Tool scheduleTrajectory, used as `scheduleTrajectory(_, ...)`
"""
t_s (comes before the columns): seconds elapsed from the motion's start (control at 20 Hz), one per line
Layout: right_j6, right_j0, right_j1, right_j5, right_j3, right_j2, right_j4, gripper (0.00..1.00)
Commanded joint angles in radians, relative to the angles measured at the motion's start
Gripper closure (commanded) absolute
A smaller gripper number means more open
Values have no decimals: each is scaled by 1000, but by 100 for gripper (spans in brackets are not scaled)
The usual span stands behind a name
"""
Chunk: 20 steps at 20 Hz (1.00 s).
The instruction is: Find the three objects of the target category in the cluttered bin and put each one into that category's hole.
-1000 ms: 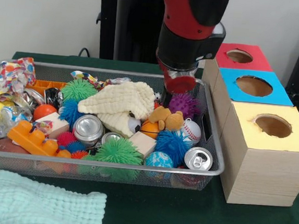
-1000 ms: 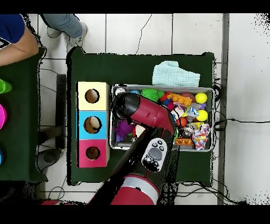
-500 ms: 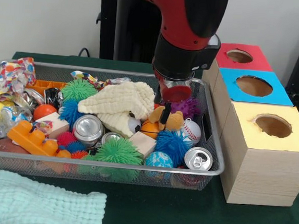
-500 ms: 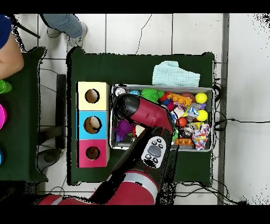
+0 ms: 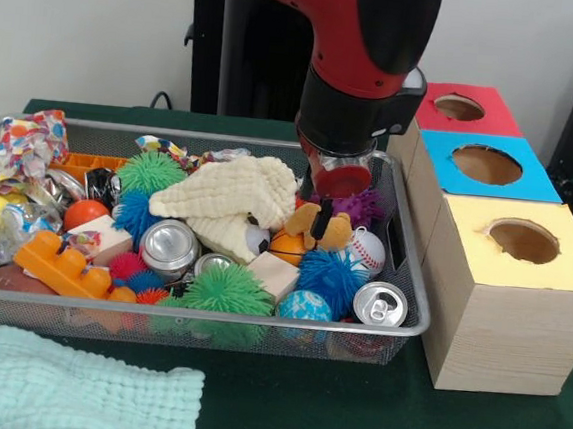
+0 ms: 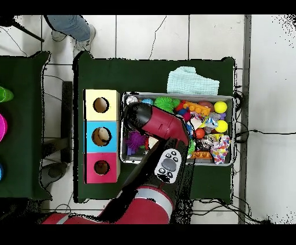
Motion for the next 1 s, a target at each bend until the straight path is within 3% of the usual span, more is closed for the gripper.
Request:
scheduleTrajectory(0.05, 15, -35, 49, -49, 7, 135, -32, 0)
scheduleTrajectory(0.45, -25, -80, 94, -138, 20, 192, -43, 0)
scheduleTrajectory(1.0, 18, -41, 34, -84, 108, 193, -41, 0)
